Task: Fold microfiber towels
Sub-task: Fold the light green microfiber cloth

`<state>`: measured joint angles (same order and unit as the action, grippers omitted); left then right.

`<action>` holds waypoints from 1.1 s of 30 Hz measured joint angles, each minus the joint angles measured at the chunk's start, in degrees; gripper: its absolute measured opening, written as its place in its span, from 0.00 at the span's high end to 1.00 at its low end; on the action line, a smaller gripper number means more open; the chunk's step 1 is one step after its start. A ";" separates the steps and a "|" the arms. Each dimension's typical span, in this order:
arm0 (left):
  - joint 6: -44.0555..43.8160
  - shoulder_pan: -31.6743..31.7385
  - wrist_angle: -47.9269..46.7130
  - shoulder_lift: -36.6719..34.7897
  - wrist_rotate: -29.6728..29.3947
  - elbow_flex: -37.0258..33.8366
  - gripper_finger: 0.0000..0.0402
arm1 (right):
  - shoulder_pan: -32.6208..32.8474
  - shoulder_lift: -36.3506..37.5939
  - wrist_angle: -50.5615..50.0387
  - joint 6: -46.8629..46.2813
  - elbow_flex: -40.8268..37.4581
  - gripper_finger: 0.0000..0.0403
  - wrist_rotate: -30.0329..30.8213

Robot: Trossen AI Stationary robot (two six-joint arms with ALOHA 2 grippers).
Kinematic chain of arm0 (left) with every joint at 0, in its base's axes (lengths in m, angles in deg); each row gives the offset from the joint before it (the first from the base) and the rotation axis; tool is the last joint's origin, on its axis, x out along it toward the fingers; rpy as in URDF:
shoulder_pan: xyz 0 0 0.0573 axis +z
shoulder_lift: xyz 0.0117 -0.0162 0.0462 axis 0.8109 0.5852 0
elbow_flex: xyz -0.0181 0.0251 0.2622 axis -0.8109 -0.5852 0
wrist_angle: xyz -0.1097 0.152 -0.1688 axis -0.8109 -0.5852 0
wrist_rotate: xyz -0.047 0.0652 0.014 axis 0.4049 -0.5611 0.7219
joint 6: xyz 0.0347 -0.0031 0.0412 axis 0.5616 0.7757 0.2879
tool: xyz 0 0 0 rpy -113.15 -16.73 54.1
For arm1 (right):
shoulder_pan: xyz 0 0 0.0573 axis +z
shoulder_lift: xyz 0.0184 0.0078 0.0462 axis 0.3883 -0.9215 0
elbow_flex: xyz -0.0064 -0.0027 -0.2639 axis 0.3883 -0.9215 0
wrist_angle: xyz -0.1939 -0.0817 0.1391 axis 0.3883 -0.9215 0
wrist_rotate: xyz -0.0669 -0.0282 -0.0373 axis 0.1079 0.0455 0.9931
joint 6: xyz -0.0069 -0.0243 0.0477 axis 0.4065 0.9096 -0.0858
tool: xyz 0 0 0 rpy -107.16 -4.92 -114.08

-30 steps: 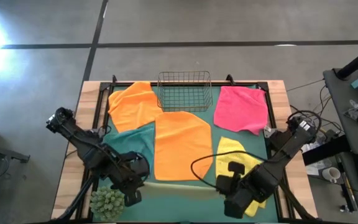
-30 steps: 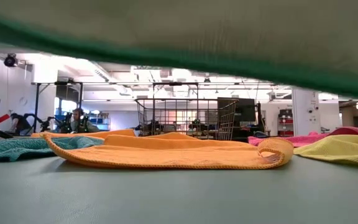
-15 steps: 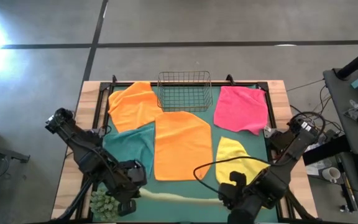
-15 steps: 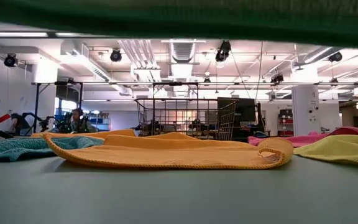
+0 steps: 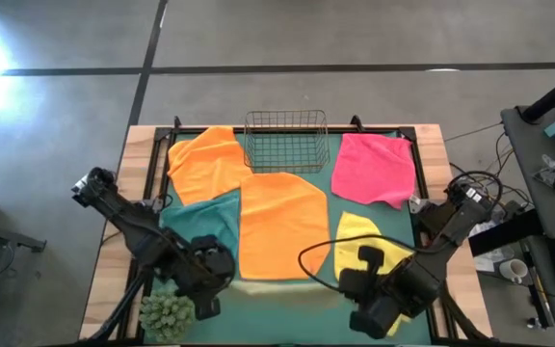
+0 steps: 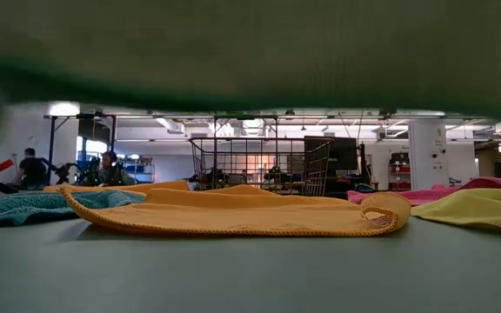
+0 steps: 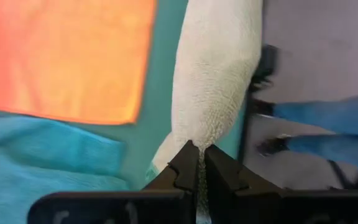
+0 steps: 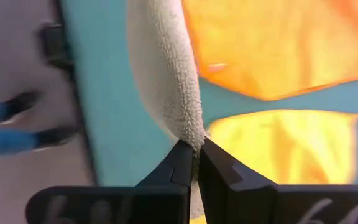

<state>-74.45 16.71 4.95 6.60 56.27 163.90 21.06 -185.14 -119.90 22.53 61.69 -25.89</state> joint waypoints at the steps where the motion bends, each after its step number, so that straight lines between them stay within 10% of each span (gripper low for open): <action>1: 0.73 0.43 -0.01 0.02 -0.75 -0.76 1.00 | -0.07 0.00 -0.81 0.39 0.00 0.98 1.17; 19: -3.99 -2.80 22.19 0.02 -0.21 -21.73 1.00 | 1.17 -9.70 7.16 8.43 -2.21 0.98 -4.80; 33: -2.77 -5.55 24.55 -0.03 2.98 -23.02 1.00 | 2.46 -14.23 10.46 1.75 -2.21 0.98 -6.42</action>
<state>-77.22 11.15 29.50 6.57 59.26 140.89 23.52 -199.37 -109.44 24.28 59.48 -32.31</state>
